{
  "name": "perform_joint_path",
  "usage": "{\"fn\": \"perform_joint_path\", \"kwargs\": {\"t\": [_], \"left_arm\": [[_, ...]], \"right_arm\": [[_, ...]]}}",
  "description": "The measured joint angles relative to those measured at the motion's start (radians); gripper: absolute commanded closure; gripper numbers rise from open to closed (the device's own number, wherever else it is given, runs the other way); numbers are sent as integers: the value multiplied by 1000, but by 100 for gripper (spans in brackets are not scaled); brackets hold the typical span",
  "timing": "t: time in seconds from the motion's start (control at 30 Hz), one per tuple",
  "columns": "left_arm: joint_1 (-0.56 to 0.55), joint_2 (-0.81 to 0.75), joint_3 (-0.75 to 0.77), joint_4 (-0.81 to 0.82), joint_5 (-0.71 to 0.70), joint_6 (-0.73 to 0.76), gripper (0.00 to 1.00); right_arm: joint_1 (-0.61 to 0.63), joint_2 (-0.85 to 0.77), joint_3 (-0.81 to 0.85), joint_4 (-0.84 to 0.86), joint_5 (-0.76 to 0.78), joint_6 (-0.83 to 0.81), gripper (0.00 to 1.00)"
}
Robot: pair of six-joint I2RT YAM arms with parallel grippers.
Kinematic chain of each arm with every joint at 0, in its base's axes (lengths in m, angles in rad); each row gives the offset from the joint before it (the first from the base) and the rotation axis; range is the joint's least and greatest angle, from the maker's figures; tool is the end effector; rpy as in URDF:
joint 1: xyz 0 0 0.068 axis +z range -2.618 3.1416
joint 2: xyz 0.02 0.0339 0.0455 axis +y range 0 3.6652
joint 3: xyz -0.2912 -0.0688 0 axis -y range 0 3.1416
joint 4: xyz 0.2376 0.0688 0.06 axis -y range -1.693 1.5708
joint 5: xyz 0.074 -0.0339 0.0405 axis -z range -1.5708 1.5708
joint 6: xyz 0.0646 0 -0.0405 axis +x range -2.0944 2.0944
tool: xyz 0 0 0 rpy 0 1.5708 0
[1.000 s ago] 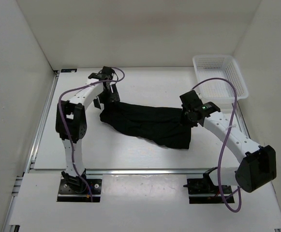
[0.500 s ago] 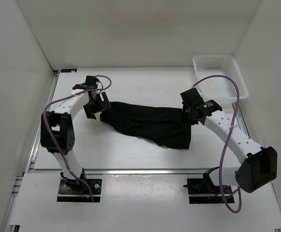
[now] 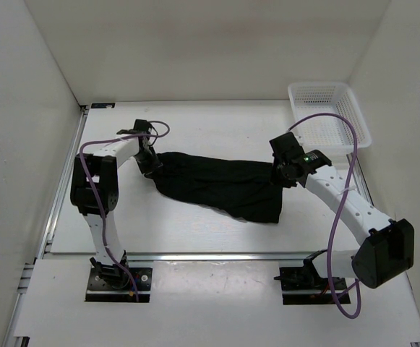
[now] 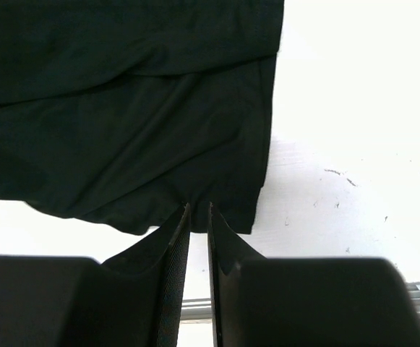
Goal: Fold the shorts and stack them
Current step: Fold the shorts
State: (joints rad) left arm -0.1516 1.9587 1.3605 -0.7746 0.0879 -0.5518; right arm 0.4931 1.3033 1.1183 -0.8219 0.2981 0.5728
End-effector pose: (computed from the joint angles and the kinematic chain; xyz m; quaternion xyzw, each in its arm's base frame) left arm 0.3822 -0.0641 0.1632 -0.1933 0.9752 -0.0751 0.0776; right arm 0.2382 0.1064 0.2949 0.0791 0.9475 0.0169 0.3095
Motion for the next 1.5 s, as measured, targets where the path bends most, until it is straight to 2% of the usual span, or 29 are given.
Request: {"fn": "perform_joint_path", "kwargs": {"t": [0.07, 0.37, 0.6, 0.9, 1.13, 1.5], "left_arm": [[0, -4, 13, -4, -27, -2, 90], [-17, -30, 146, -167, -322, 55, 90], [-181, -139, 259, -290, -496, 104, 90], [-456, -197, 359, -398, -528, 76, 90], [-695, -143, 544, -461, -534, 18, 90], [-799, 7, 653, -506, -510, -68, 90]], "right_arm": [[0, 0, -3, -2, 3, 0, 80], [0, 0, -3, -2, 7, 0, 80], [0, 0, -3, -2, 5, 0, 80], [0, 31, -37, 19, -50, 16, 82], [-70, 54, -145, 75, -156, 34, 86], [-200, 214, -243, 204, -317, 85, 94]]}}
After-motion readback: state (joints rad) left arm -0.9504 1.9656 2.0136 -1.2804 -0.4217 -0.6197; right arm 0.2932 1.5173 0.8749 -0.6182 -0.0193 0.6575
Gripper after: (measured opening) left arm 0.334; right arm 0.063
